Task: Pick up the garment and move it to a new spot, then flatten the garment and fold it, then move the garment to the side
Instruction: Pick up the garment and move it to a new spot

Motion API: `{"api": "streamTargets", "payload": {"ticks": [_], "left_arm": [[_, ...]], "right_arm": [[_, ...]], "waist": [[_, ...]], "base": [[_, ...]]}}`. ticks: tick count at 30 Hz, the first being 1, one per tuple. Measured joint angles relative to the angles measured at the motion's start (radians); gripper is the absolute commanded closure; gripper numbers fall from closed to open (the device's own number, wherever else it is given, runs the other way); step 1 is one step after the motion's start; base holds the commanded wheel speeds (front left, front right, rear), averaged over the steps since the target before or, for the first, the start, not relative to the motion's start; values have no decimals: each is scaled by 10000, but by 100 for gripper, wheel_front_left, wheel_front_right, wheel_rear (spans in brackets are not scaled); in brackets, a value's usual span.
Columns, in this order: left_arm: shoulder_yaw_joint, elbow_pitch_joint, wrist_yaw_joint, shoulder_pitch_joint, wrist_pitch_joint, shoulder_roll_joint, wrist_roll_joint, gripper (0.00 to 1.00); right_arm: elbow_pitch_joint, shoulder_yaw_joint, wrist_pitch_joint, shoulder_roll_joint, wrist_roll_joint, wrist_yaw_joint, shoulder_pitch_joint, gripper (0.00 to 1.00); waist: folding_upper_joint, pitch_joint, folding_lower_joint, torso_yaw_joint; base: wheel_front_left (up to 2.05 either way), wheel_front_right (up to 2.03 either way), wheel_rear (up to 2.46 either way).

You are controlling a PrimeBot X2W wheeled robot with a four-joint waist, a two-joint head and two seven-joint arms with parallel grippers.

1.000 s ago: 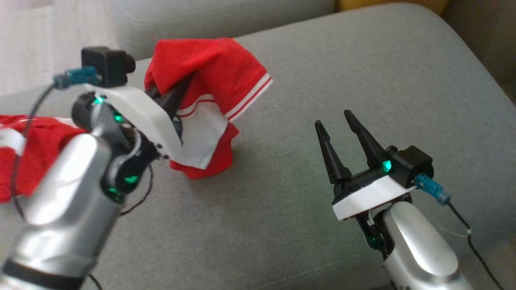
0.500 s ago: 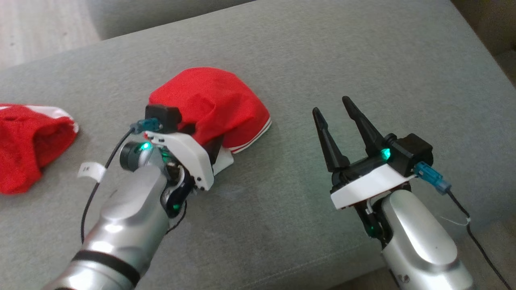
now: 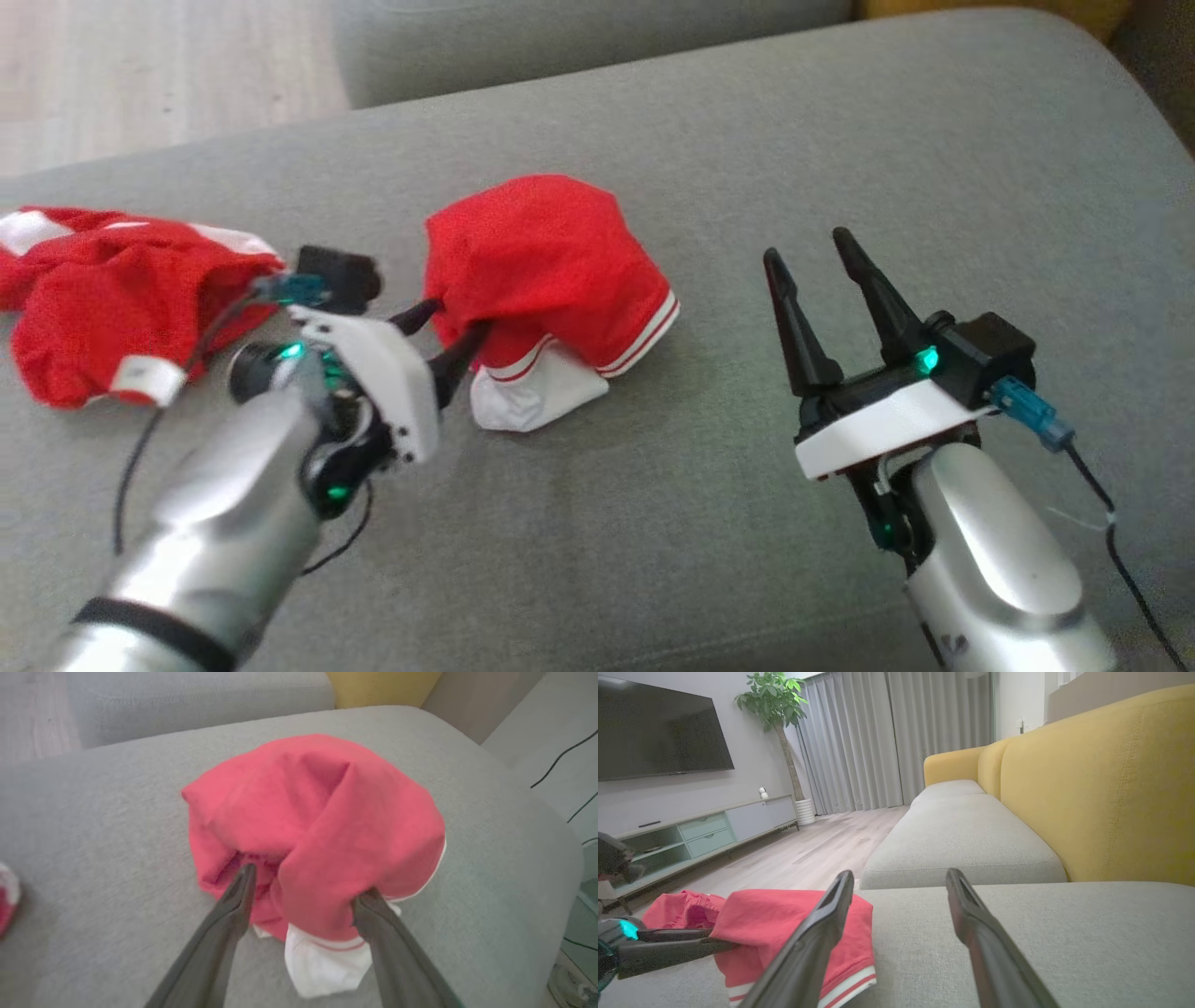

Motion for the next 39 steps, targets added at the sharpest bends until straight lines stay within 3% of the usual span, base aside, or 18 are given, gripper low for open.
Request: {"api": "streamTargets", "payload": {"ticks": [6, 9, 10, 14, 17, 22, 24, 30, 33, 39], "left_arm": [[94, -2236, 33, 715, 1214, 1567, -1289, 0], [433, -3375, 652, 1025, 1168, 2240, -1290, 0], [433, -3375, 652, 1025, 1168, 2240, -1290, 0], [1174, -4761, 1862, 1799, 65, 2778, -1191, 0], [1919, -5563, 2913, 2671, -1434, 2876, -930, 0], [3083, -6531, 4021, 4754, -2968, 2968, -456, 0], [3570, -6836, 4182, 5380, -2993, 2817, -75, 0], [5221, -7735, 4276, 6704, -3005, 1494, 2178, 0], [5632, -7758, 3902, 7193, -3005, 924, 2815, 0], [6337, -7670, 3170, 7241, -3005, 336, 3710, 0]], "right_arm": [[50, -159, 0, -54, -63, 0, 397, 0], [59, -155, 0, -58, -82, 0, 429, 0], [59, -155, 0, -58, -82, 0, 429, 0], [46, -157, 0, -100, -84, 0, 438, 0], [-56, -169, 0, -198, -84, 0, 568, 0], [-238, -430, 0, -267, -84, 0, 1096, 0], [-339, -685, 0, -291, -84, 0, 1244, 0], [-420, -871, 0, -316, -86, 0, 1638, 0], [-407, -859, 0, -324, -88, 0, 1619, 0], [-309, -834, 0, -445, -88, 0, 1321, 0]], "waist": [[0, -264, 0, 550], [0, -388, 0, 720], [0, -388, 0, 720], [0, -539, 0, 833], [0, -635, 0, 872], [0, -756, 0, 863], [0, -794, 0, 895], [0, -815, 0, 920], [0, -737, -1, 921], [0, -530, 0, 891]], "base": [[0, 0, 0], [0, 0, 0], [0, 0, 0], [0, 0, 0], [0, 0, 0], [0, 0, 0], [0, 0, 0], [0, 0, 0], [0, 0, 0], [0, 0, 0]]}}
